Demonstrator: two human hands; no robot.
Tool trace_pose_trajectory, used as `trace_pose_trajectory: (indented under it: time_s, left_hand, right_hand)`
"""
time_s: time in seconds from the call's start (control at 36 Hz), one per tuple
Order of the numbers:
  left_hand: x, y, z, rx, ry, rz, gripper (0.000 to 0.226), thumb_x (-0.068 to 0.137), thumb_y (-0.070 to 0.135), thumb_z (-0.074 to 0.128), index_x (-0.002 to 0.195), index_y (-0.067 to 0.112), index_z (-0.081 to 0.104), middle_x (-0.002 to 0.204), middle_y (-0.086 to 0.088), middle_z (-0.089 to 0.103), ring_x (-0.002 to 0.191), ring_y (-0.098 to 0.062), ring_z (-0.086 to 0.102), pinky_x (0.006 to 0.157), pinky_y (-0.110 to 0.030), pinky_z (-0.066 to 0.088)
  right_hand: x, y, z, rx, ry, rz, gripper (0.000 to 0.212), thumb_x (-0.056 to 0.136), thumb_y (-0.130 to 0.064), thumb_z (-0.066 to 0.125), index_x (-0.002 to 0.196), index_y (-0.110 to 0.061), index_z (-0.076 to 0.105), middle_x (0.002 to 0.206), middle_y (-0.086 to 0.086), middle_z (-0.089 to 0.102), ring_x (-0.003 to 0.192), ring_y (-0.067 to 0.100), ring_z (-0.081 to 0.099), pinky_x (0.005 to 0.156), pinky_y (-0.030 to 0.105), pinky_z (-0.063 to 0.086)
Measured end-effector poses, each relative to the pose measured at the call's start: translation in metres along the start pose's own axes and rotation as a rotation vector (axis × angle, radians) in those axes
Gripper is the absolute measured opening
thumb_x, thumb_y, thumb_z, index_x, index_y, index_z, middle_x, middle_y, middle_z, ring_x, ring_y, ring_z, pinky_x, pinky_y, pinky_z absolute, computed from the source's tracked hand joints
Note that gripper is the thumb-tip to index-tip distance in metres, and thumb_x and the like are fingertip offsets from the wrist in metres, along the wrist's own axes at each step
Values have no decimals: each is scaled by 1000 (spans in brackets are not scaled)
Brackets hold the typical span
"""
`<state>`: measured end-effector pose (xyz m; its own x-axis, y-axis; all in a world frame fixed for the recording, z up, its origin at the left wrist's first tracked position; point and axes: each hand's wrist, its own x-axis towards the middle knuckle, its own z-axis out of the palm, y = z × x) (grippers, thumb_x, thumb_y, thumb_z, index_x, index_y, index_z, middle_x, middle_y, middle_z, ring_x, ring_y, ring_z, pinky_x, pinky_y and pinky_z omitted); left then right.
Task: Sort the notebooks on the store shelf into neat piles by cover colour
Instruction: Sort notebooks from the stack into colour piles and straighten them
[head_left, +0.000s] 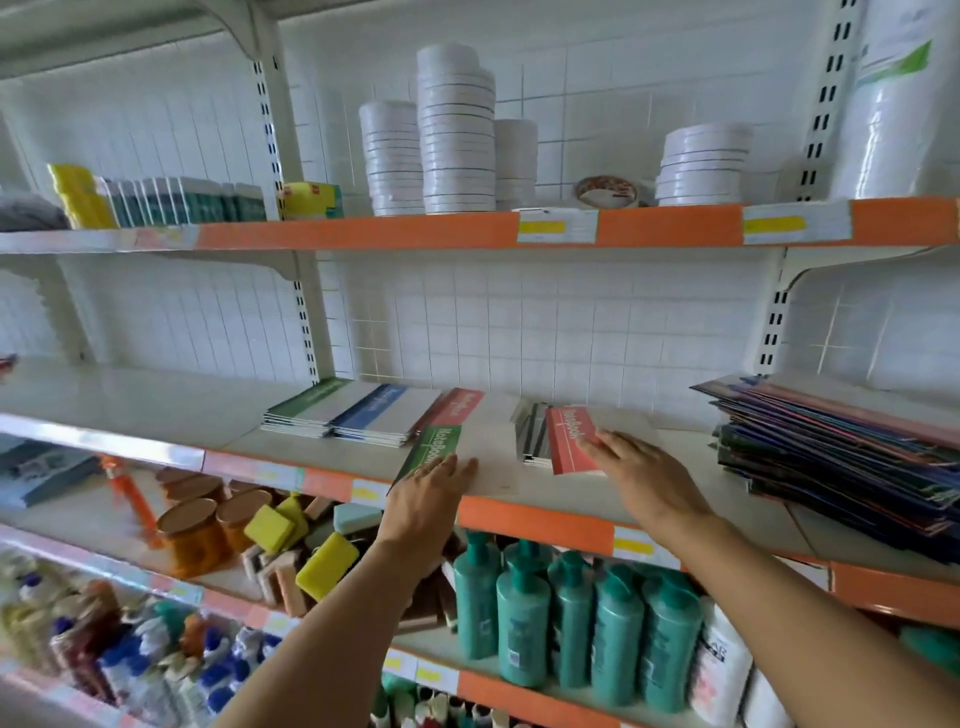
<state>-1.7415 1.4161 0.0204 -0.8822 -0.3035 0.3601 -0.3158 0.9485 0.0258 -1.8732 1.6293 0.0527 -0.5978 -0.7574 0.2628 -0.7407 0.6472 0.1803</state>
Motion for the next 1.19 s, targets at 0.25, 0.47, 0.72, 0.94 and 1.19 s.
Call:
trace_pose_trajectory:
  time_s: [0.25,0.47,0.72,0.94,1.19]
  left_hand:
    - [25,-23,11,4,39,-12,59,96,2,34,150,26,26,153,1,32,141,-17,29,109,-29,30]
    - [51,-70,23,35,36,-75,55,101,11,29,151,32,21,158,5,21,145,-16,21,112,-27,25]
    - [88,-166,41,1,173,16,49,90,5,38,129,23,60,133,-6,58,119,-23,58,90,-30,50]
    - [122,-258,55,106,193,167,53,67,11,31,91,20,78,85,-3,74,73,-18,73,49,-24,54]
    - [130,-308,73,64,197,151,53,70,9,31,94,16,78,90,-7,75,78,-22,73,57,-30,57]
  right_hand:
    - [49,-17,14,79,24,-44,76,92,10,32,154,-25,5,160,0,10,145,17,19,112,27,24]
    - [101,-47,28,103,-24,-59,77,91,12,33,154,-25,6,160,2,12,144,20,21,113,29,26]
    - [175,-100,56,105,31,-8,65,95,2,30,153,-25,15,158,3,22,141,19,29,111,28,28]
    - [222,-137,93,33,70,54,66,77,-2,25,133,-21,54,118,6,63,104,28,63,88,37,50]
    - [240,-144,111,111,-214,141,53,99,-39,43,148,-22,29,150,-2,35,134,19,36,102,30,40]
